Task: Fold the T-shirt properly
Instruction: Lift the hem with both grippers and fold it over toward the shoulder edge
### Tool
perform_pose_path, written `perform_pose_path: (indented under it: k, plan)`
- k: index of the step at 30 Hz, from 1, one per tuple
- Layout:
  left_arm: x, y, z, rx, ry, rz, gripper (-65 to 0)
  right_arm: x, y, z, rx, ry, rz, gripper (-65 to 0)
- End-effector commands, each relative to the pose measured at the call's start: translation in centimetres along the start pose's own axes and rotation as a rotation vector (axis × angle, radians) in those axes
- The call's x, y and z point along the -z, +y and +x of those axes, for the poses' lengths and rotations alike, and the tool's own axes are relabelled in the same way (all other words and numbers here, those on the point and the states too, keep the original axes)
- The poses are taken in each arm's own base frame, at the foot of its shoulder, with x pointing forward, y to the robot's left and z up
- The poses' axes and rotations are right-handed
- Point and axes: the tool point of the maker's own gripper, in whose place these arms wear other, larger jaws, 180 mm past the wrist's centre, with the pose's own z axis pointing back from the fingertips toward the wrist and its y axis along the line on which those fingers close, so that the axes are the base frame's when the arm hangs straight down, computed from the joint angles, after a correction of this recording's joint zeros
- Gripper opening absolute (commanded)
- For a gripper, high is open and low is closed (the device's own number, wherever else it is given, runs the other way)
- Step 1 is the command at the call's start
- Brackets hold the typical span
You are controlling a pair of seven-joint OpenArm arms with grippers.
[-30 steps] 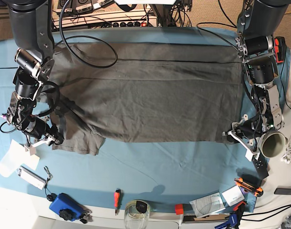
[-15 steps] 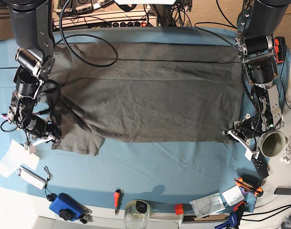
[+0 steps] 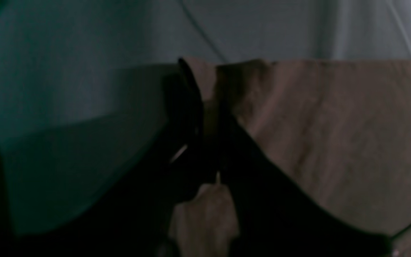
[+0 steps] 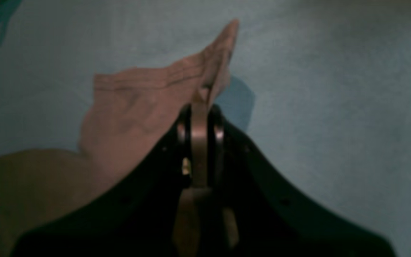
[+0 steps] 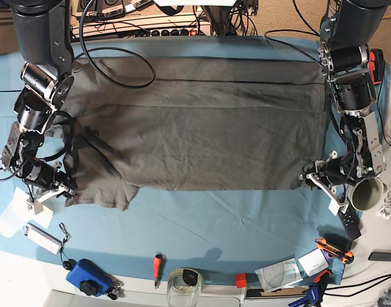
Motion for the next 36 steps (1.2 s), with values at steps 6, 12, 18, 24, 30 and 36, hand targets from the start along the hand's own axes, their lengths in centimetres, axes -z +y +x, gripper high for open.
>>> perform_pose_path:
  k: [6, 12, 18, 24, 30, 36]
  plan:
    - [-1.5, -1.1, 2.6, 0.023, -0.049, -0.033, -65.0, -2.2, 1.5, 4.4, -0.058, -0.085, 0.042, -65.0]
    - [-2.0, -0.5, 2.0, 0.029, -0.006, -0.018, -65.0, -2.9, 2.1, 4.3, -0.07, -0.074, 0.062, -65.0]
    - [-3.5, 0.0, 2.2, 0.001, 0.007, -0.069, -65.0, -4.4, 1.1, 2.6, -0.145, -0.082, 0.007, -65.0]
    - [-3.7, 0.5, 1.2, -0.001, 0.05, -0.061, -65.0, -6.7, 2.4, 2.1, -0.225, -0.132, 0.02, -65.0]
    - [-3.7, 0.3, 0.0, -0.007, 0.102, -0.081, -65.0, -7.9, 2.6, 2.4, -0.261, -0.138, 0.005, -65.0]
    - [-5.0, 0.0, 0.7, -0.02, 0.068, -0.14, -65.0, -8.4, 2.5, 2.5, -0.26, -0.13, 0.012, -65.0]
